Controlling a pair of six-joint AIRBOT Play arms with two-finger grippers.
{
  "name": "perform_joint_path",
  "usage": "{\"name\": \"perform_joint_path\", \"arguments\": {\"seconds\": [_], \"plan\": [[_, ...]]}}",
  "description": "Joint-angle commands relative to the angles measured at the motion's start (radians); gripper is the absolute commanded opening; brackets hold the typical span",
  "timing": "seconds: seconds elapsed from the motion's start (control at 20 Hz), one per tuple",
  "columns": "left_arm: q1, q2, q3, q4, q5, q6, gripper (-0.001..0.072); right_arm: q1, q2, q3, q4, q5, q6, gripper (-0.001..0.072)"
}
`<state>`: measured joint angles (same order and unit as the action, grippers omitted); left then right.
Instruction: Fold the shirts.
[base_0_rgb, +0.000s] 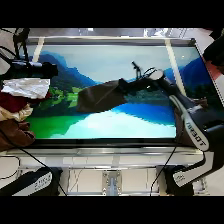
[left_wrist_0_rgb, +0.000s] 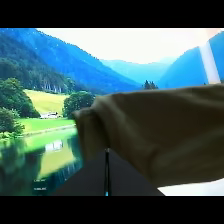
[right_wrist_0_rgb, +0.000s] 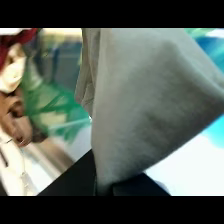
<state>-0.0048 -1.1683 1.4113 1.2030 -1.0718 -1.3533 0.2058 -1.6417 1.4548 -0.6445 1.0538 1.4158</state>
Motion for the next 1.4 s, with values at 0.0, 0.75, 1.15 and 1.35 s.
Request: {"name": "perform_joint_path", "arguments": {"seconds": [0.0, 0.75, 1.15, 1.35], "plan": [[0.001, 0.000, 0.000, 0.000, 0.000, 0.000, 0.0010, -0.186, 0.146, 0.041, -0.281, 0.122, 0.104, 0.0016], [0.000, 0.000, 0.000, -0.001, -0.014, 0.000, 0.0009, -1.189, 0.739, -0.409, -0.592, 0.412, -0.048, 0.0016], [0.000, 0.000, 0.000, -0.004, -0.029, 0.000, 0.0009, -1.217, 0.810, -0.753, -0.597, 0.546, -0.042, 0.0503], [0.000, 0.000, 0.000, -0.004, -0.030, 0.000, 0.0010, -1.217, 0.860, -0.385, -0.579, 0.655, 0.026, 0.0503]]}}
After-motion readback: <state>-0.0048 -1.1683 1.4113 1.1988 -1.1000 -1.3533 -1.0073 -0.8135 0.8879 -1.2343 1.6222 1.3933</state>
